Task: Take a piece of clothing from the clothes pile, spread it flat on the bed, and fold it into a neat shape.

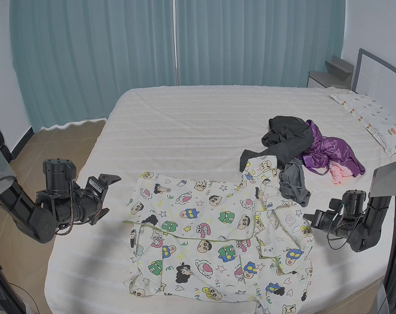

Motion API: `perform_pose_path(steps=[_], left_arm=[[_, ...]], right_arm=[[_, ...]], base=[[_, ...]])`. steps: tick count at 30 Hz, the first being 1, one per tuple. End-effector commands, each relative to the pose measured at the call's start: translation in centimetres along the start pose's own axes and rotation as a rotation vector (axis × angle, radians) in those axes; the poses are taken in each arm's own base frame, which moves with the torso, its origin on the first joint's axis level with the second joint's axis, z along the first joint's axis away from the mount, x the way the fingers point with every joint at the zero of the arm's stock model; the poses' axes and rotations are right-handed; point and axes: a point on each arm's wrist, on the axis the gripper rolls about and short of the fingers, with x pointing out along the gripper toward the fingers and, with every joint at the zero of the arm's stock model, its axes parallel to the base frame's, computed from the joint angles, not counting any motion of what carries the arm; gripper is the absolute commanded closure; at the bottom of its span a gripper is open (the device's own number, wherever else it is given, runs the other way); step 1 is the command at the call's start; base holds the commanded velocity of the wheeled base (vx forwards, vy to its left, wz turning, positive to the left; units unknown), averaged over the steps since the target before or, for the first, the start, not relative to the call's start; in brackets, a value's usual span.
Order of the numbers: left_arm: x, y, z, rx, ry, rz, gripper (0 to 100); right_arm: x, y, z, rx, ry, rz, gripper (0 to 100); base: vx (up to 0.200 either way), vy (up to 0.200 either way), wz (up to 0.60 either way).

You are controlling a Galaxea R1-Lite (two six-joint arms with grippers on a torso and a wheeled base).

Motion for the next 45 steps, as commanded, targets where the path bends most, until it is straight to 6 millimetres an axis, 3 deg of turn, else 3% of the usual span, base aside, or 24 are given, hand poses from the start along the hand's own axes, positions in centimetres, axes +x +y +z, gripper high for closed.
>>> perform_pose_path(steps=[1,9,23,36,38,45], left_arm=[[0.3,0.3,-0.1,-0.002,0.002,0.009,0],[0.9,0.8,-0.2,-0.001,0.003,0.014,0],[1.2,1.4,-0.4,0.004,-0.003,0.005,0],[0.2,3.5,-1.7,0.109,0.062,0.076,0],[-0.5,4.6,-3.0,0.156,0.117,0.114,0],[-1.6,4.8,-8.5,0.265,0.316,0.125,0]], right_arm=[[-0.1,-1.0,1.3,0.013,-0.026,-0.028,100],[-0.1,-2.9,3.2,0.035,-0.076,-0.070,100],[-0.1,-4.2,3.8,0.061,-0.077,-0.103,100],[-0.4,-2.3,2.5,0.047,-0.018,-0.069,100],[-0.4,-2.2,2.3,0.046,-0.013,-0.067,100],[-0.2,-1.5,1.6,0.039,0.008,-0.051,100]], base=[[0.000,0.000,0.00],[0.000,0.000,0.00],[0.000,0.000,0.00],[0.000,0.000,0.00],[0.000,0.000,0.00],[0.000,0.000,0.00]])
